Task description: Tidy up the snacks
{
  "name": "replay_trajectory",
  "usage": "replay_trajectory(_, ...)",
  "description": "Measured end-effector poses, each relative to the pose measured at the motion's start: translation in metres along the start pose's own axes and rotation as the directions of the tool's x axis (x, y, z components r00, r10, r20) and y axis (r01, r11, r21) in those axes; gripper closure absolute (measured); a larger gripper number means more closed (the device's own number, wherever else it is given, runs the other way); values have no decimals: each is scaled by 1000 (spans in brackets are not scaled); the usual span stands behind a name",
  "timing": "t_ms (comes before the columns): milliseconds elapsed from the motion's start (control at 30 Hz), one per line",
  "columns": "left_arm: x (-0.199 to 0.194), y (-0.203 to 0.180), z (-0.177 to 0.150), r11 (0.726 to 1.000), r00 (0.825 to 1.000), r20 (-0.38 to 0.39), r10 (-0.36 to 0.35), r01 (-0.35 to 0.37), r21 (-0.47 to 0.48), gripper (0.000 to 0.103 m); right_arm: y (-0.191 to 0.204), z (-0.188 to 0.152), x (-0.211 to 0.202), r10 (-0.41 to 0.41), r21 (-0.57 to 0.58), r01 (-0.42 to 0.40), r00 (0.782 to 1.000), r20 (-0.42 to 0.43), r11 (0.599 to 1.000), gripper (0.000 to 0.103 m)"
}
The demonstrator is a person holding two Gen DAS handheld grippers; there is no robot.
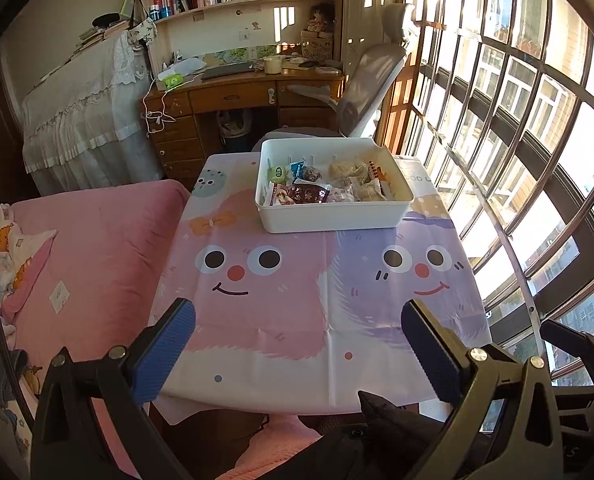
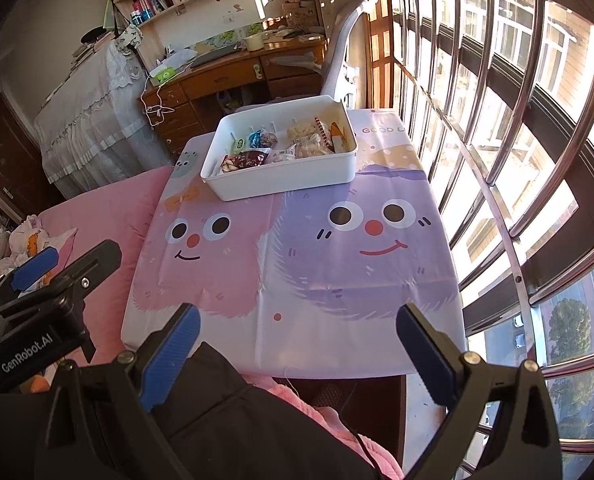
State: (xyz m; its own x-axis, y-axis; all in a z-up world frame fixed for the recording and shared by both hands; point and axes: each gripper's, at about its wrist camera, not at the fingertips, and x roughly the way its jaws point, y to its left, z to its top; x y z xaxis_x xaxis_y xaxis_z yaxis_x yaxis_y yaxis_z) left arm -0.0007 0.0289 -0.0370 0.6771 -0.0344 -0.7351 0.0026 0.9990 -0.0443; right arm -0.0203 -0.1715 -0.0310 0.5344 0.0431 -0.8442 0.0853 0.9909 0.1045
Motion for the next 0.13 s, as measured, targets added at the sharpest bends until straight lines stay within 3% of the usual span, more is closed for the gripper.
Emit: replay_trajectory(133, 0, 0, 0, 1000, 1000, 0, 1, -1, 0, 1, 0, 0, 0, 1, -1, -1, 1000, -1, 1000, 4)
